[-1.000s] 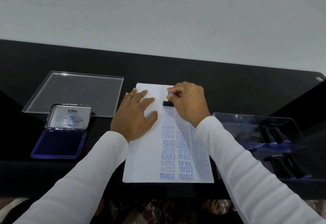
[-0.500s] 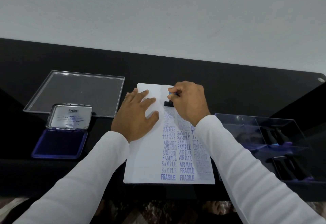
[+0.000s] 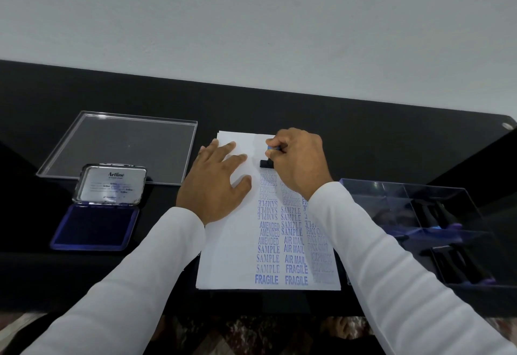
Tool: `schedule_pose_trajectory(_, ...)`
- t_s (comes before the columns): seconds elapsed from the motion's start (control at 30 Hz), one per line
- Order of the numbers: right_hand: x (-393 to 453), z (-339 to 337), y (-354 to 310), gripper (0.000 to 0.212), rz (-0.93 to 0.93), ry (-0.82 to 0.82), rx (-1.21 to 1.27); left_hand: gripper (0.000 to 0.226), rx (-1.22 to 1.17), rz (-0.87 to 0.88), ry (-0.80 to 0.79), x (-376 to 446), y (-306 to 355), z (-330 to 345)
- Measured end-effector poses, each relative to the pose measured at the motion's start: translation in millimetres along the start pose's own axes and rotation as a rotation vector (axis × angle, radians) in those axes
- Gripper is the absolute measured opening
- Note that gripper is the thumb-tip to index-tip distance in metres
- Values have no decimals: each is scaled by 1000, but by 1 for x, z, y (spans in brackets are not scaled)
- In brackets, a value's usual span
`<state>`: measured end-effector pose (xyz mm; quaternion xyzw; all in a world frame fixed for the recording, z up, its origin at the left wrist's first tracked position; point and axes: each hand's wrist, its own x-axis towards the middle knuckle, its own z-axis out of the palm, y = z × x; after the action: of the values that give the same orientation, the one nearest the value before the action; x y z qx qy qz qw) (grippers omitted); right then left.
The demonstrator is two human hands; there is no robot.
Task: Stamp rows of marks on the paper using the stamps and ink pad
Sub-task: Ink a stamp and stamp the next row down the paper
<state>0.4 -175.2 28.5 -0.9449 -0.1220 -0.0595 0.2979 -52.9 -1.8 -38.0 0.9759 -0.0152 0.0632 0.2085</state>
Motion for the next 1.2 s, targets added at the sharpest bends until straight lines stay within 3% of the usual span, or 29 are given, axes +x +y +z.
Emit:
schedule_pose_trajectory(0.97, 0, 1, 4, 8, 3, 31, 23, 65, -5, -1, -8, 0, -2, 1)
schedule_pose_trajectory(1.2, 1, -6, 8, 16, 97, 2, 207, 57, -20, -3, 1, 0, 0, -1)
